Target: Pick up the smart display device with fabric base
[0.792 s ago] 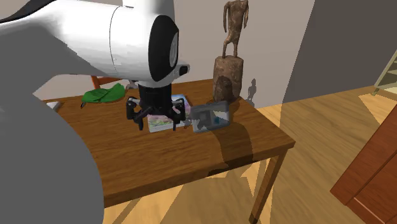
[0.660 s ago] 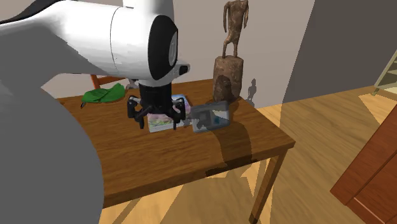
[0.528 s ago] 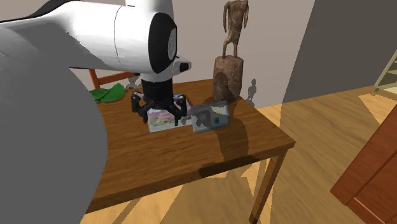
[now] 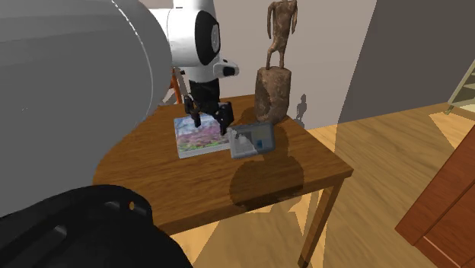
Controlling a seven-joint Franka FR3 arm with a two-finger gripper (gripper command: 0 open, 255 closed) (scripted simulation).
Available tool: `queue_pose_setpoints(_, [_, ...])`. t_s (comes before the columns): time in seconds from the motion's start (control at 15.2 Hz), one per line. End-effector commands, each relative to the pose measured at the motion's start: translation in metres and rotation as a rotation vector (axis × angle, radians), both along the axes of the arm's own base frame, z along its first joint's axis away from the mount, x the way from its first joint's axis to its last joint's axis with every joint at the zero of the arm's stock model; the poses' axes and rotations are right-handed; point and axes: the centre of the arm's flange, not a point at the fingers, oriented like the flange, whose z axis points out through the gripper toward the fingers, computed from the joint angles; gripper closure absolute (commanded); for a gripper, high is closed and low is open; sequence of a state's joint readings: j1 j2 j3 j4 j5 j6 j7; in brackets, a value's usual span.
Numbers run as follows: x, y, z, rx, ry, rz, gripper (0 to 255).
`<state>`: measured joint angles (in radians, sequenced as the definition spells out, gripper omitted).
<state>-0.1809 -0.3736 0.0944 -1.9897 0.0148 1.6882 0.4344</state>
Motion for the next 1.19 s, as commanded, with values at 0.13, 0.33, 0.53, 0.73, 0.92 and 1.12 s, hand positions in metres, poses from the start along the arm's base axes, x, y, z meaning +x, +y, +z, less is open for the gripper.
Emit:
queue_pose_setpoints(0.13, [0.045,-0.032,-0.006,-0.028,0.041,-0.25,0])
queue_pose_setpoints(0.33, [0.074,-0.062,-0.011,-0.049,0.072,-0.432,0])
queue_pose_setpoints(0.53, [0.097,-0.096,-0.015,-0.07,0.103,-0.613,0])
queue_pose_setpoints(0.73, [0.109,-0.123,-0.018,-0.085,0.125,-0.74,0])
queue_pose_setpoints(0.92, [0.109,-0.123,-0.034,-0.085,0.125,-0.74,0])
queue_pose_setpoints(1.12, [0.109,-0.123,-0.05,-0.085,0.125,-0.74,0])
